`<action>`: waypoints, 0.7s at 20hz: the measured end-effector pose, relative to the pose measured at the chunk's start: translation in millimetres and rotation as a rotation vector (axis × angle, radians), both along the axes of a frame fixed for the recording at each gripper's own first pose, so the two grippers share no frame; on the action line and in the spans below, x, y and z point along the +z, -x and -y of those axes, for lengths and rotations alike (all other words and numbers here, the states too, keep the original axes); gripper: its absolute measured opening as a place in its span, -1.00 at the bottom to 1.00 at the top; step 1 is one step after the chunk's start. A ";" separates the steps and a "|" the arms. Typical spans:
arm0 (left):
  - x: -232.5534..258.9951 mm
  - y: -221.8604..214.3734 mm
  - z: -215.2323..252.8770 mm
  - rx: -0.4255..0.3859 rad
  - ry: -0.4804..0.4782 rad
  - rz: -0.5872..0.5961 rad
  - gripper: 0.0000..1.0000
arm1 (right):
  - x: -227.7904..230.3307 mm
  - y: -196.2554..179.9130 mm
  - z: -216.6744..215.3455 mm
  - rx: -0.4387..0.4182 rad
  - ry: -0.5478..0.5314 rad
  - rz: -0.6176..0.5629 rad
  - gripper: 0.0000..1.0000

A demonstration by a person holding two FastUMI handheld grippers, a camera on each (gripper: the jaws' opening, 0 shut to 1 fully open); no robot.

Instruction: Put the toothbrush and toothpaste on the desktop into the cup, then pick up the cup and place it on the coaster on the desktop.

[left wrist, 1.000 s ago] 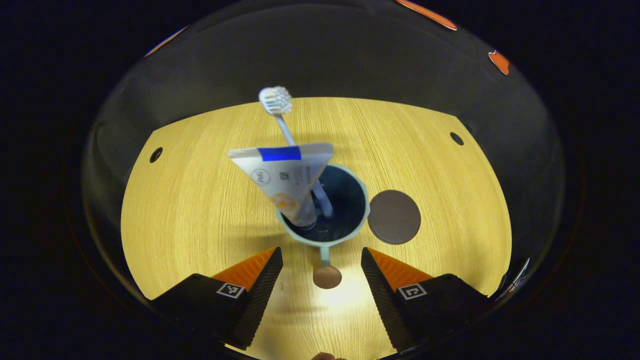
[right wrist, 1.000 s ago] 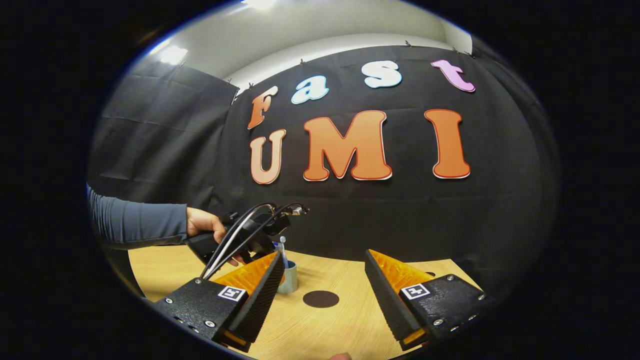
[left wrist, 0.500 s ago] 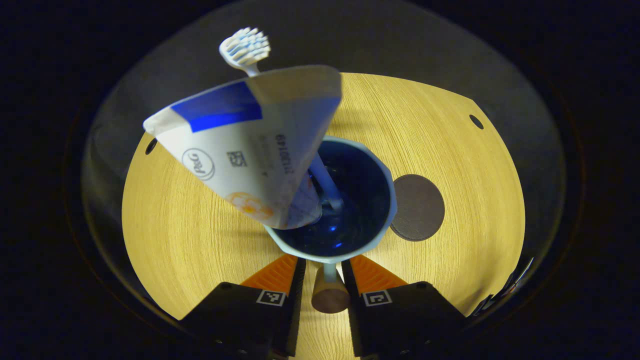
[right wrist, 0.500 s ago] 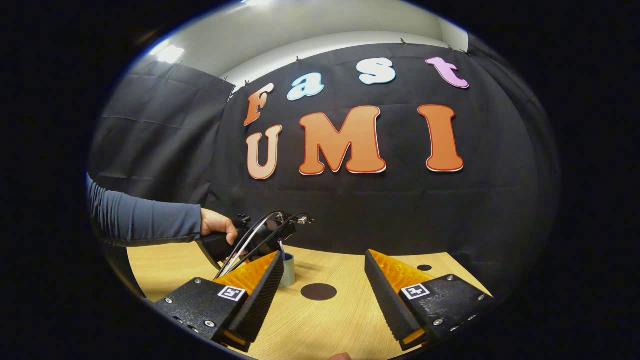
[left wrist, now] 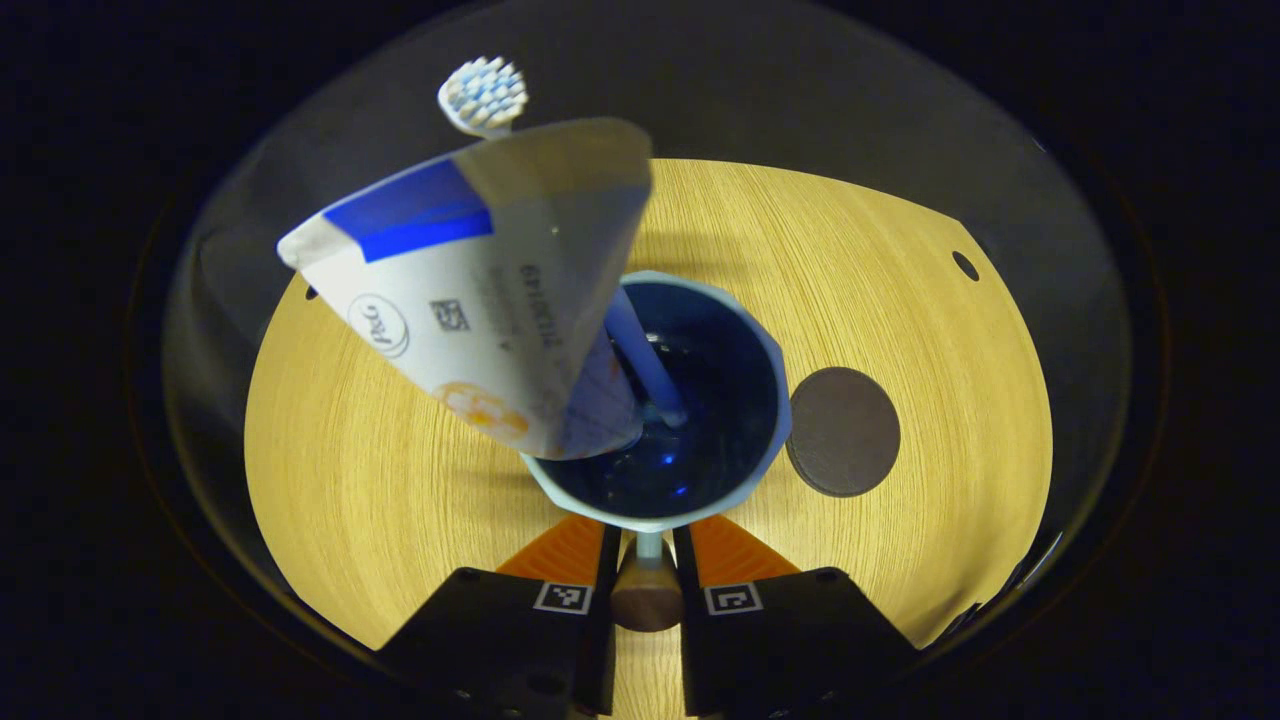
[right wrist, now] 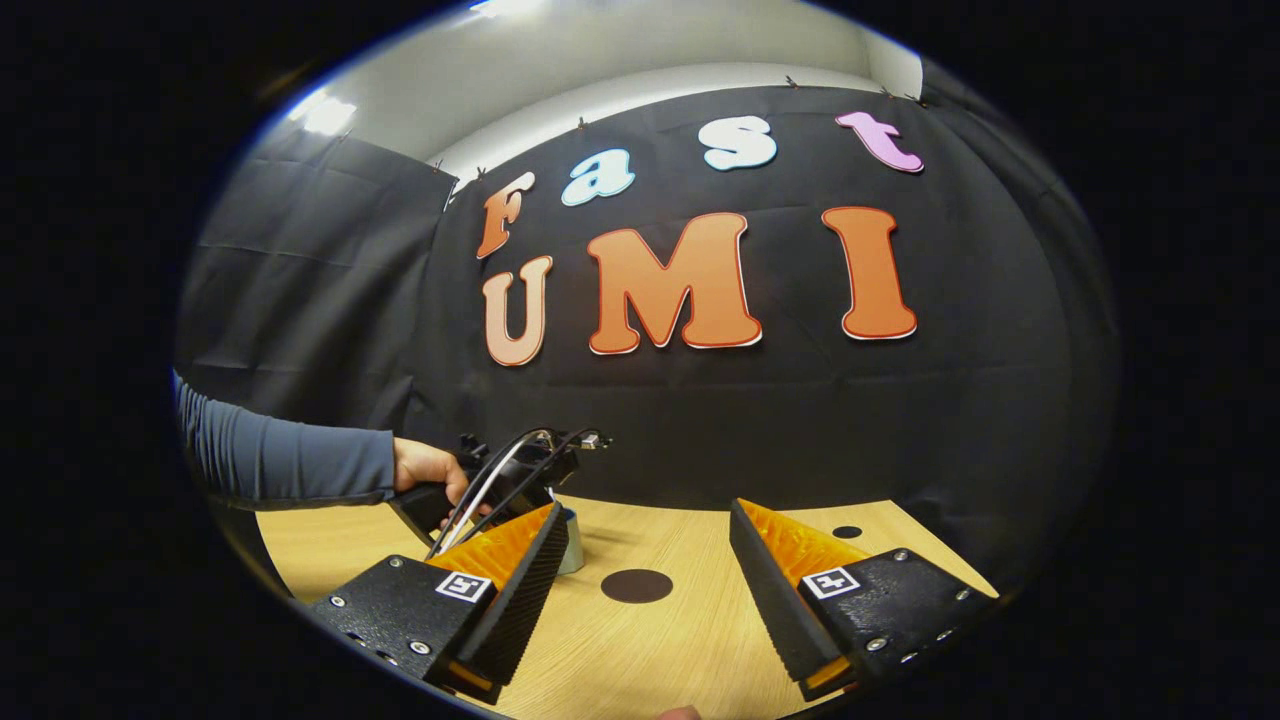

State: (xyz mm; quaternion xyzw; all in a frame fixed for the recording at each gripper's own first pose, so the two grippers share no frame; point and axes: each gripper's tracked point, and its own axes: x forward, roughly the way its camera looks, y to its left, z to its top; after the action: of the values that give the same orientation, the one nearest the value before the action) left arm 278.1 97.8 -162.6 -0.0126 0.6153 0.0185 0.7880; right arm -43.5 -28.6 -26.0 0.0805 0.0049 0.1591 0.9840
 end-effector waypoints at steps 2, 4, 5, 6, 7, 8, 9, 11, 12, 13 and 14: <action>11.9 -2.7 8.3 -0.026 -0.002 0.025 -0.48 | -4.8 -3.7 6.7 -0.024 0.012 -0.012 0.94; 24.7 -6.5 18.7 -0.047 0.003 0.048 -0.48 | -9.6 -3.7 11.3 -0.035 0.001 -0.035 0.94; 22.5 -5.5 16.3 -0.057 0.006 0.055 -0.48 | -10.2 -3.8 13.7 -0.043 -0.008 -0.042 0.94; 24.7 -6.7 19.2 -0.072 0.008 0.062 -0.48 | -10.7 -4.1 16.7 -0.048 -0.015 -0.043 0.94; 27.6 -8.9 23.8 -0.088 0.009 0.068 -0.48 | -10.5 -4.5 19.8 -0.056 -0.018 -0.047 0.94; 28.2 -10.7 29.2 -0.102 0.011 0.069 -0.48 | -11.3 -3.8 23.6 -0.062 -0.019 -0.050 0.94; 26.1 -11.8 35.4 -0.115 0.015 0.071 -0.48 | -12.4 -2.4 29.9 -0.072 -0.015 -0.053 0.94; 13.6 -12.7 44.0 -0.144 0.021 0.060 -0.48 | -13.0 -0.7 41.6 -0.094 -0.018 -0.056 0.94; 6.5 -14.7 48.4 -0.155 0.025 0.057 -0.48 | -14.8 0.5 44.7 -0.099 -0.023 -0.061 0.94; -2.5 -15.5 51.8 -0.165 0.030 0.054 -0.48 | -15.8 1.8 47.3 -0.100 -0.024 -0.068 0.94; -9.7 -16.8 56.2 -0.169 0.034 0.051 -0.48 | -18.2 2.0 50.6 -0.109 -0.022 -0.075 0.94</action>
State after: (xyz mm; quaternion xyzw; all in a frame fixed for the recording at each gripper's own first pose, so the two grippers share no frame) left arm 294.9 41.6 -172.3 0.0257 0.5942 -0.0590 0.8017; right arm -45.6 -79.2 -44.2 0.0971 0.0354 0.1023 0.9894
